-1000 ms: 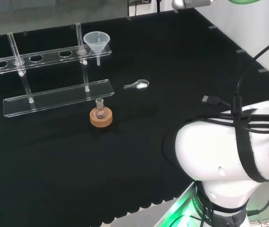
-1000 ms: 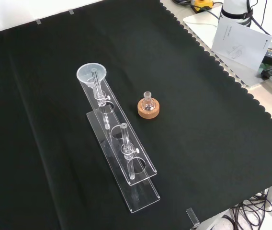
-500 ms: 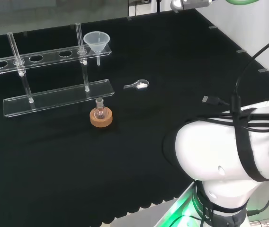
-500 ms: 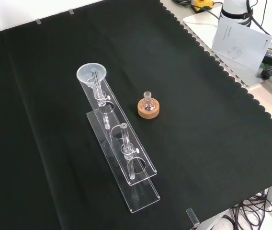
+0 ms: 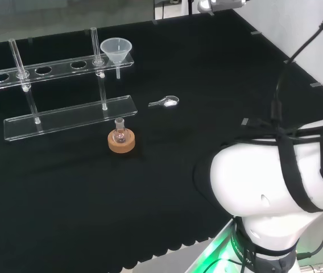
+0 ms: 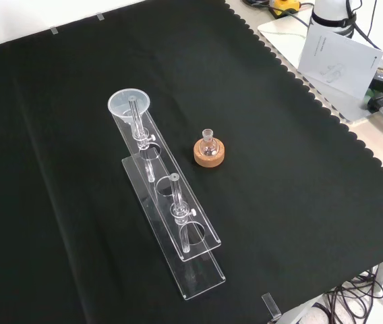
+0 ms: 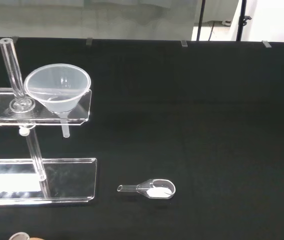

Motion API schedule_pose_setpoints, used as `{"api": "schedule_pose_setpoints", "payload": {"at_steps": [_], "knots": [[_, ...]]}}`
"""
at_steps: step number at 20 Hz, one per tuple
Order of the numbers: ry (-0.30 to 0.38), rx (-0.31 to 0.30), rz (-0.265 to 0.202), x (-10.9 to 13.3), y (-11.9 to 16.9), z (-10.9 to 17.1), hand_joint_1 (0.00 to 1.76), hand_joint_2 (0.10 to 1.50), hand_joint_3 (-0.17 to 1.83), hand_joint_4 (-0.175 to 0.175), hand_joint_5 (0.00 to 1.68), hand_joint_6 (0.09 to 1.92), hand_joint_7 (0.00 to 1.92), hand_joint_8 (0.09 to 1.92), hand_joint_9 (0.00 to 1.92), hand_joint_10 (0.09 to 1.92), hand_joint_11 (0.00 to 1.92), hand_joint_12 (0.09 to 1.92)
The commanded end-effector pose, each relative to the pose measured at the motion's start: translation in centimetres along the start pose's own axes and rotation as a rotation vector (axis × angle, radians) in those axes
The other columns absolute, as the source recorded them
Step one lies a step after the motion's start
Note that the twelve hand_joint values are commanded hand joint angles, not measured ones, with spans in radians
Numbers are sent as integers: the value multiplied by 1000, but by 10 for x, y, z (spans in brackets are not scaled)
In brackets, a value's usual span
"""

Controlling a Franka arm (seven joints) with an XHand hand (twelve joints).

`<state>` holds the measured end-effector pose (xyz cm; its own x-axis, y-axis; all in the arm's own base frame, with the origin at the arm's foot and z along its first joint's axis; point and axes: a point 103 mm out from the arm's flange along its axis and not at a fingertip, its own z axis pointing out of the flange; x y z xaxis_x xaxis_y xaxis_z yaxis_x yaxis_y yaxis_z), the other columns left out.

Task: Pick up the funnel from the transparent funnel stand.

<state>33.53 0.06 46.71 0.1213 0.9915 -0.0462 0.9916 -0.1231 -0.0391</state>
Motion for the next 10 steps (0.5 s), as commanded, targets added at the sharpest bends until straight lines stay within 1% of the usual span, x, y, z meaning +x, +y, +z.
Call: {"api": "schedule_pose_setpoints", "payload": {"at_steps": [1,4,6,10], "knots": [[-34,12,-12,1,45,8,0,1167,422,37,128,87,1,303,101,592,14,1350],[-31,29,-40,6,71,17,98,1110,382,38,131,87,45,332,154,616,15,1366],[-31,51,-58,10,90,24,158,1075,361,38,133,87,64,350,176,626,20,1376],[-29,93,-84,16,128,44,260,1028,336,33,129,87,91,381,196,638,29,1387]]}}
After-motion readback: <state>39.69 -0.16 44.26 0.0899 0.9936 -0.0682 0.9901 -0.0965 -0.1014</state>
